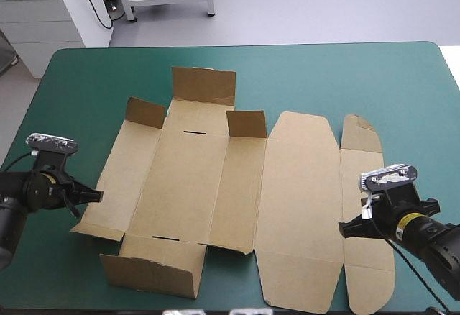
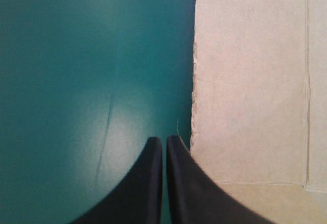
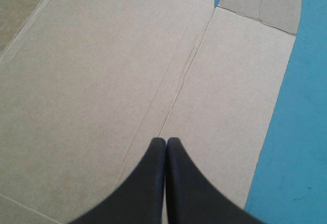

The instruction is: Fold the box

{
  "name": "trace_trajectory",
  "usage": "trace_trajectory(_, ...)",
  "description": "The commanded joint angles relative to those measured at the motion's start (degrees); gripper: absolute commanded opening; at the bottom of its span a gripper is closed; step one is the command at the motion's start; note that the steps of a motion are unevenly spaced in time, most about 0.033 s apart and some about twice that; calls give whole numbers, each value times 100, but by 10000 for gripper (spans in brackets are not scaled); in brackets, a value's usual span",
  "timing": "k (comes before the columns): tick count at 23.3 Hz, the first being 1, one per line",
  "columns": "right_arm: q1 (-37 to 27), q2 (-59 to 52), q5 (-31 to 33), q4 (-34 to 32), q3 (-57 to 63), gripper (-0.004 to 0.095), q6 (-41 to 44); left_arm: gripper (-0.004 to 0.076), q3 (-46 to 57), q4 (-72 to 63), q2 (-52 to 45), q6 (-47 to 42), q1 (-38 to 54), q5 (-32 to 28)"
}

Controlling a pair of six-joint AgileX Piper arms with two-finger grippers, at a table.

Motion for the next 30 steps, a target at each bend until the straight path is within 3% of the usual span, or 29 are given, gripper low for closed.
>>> trace_trajectory(1, -31, -34, -310, -130, -141, -16, -3, 18, -555, -1148, 459, 817, 577, 28)
trace_trajectory(3, -31, -34, -310, -130, -141, -16, -3, 18, -907, -2670, 974, 1879, 1229, 756)
trace_trajectory(4, -31, -34, -323, -120, -128, -16, -3, 18, -1166, -3333, 1439, 2427, 1596, 1541)
trace_trajectory(6, -31, -34, -313, -120, -116, -16, -3, 18, -1405, -3370, 1979, 2486, 1706, 2054)
trace_trajectory(9, -31, -34, -313, -79, -106, -16, -3, 18, -1418, -2746, 2529, 2454, 1706, 2081)
trace_trajectory(15, -31, -34, -287, -104, 197, -16, -75, 33, -1418, -2716, 2644, 2310, 1706, 1763)
trace_trajectory(18, -31, -34, -257, -81, 280, -16, -75, 128, -1418, -2693, 2644, 2353, 1706, 1764)
trace_trajectory(24, -31, -46, -354, -81, 280, -16, -75, 501, -1418, -2693, 2654, 1942, 1706, 1204)
trace_trajectory(30, -31, -46, -207, -81, 280, -16, -75, 512, -1418, -2629, 2854, 1881, 1696, 1042)
